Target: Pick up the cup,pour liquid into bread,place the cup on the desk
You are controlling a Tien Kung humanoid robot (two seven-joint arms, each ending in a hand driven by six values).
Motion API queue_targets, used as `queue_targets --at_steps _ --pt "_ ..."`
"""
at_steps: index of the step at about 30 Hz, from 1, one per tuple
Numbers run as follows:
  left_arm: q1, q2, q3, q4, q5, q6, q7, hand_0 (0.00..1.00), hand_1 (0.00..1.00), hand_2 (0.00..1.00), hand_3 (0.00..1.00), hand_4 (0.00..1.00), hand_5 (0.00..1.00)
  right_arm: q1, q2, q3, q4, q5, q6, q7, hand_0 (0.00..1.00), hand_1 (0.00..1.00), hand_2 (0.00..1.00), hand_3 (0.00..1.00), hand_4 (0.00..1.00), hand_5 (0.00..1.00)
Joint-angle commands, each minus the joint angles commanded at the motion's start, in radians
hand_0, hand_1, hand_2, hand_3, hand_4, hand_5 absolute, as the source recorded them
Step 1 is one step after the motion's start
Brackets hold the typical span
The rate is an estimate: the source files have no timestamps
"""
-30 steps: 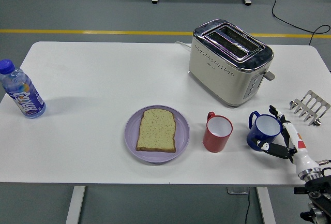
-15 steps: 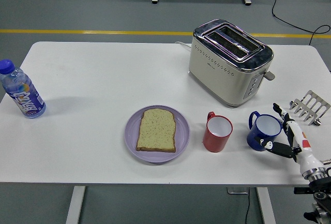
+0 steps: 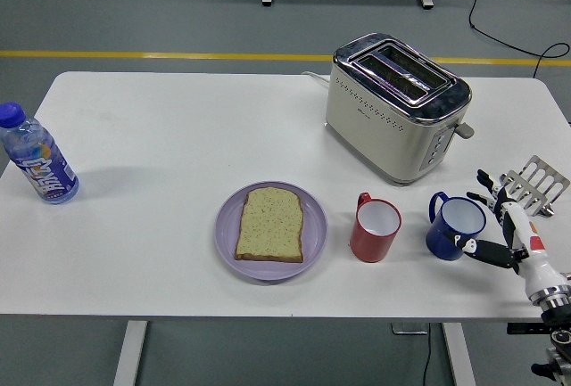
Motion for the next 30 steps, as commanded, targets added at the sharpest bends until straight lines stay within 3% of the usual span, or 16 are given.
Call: queue_targets --at_steps 8,18,20,21,26,27,30 --pt "0.001 0.001 -0.007 0.0 0.013 0.002 0.003 0.69 0.756 0.773 0.611 0.396 0.998 -0.022 -0.008 0.042 0.119 -0.008 0.004 -0.022 0.968 0.835 0.979 0.998 0.947 0.034" --pt "0.005 0.002 -0.015 -0.001 0.028 0.004 0.007 0.69 0.756 0.773 0.611 0.396 0.998 -0.064 -0.005 0.143 0.292 0.12 0.071 -0.132 0.952 0.823 0.949 0.979 0.914 0.07" --pt "0.006 0.002 -0.017 -0.001 0.031 0.004 0.007 0.69 0.756 0.773 0.611 0.396 0.998 -0.067 -0.004 0.158 0.312 0.138 0.082 -0.142 0.952 0.823 0.949 0.979 0.914 0.07" --pt "0.006 0.002 -0.018 -0.001 0.033 0.004 0.007 0.69 0.756 0.773 0.611 0.396 0.998 -0.069 -0.004 0.168 0.324 0.154 0.089 -0.148 0.934 0.8 0.916 0.91 0.848 0.156" --pt "0.008 0.003 -0.017 -0.001 0.032 0.004 0.006 0.69 0.756 0.773 0.611 0.396 0.998 -0.076 0.0 0.205 0.352 0.204 0.113 -0.171 0.934 0.8 0.916 0.91 0.848 0.156" --pt "0.008 0.003 -0.016 -0.001 0.03 0.003 0.005 0.69 0.756 0.773 0.611 0.396 0.998 -0.076 0.0 0.213 0.357 0.218 0.119 -0.177 0.935 0.81 0.872 0.837 0.831 0.213" --pt "0.008 0.004 -0.01 -0.001 0.021 0.002 0.002 0.69 0.756 0.773 0.611 0.396 0.998 -0.077 0.003 0.237 0.37 0.27 0.136 -0.199 0.935 0.81 0.872 0.837 0.831 0.213"
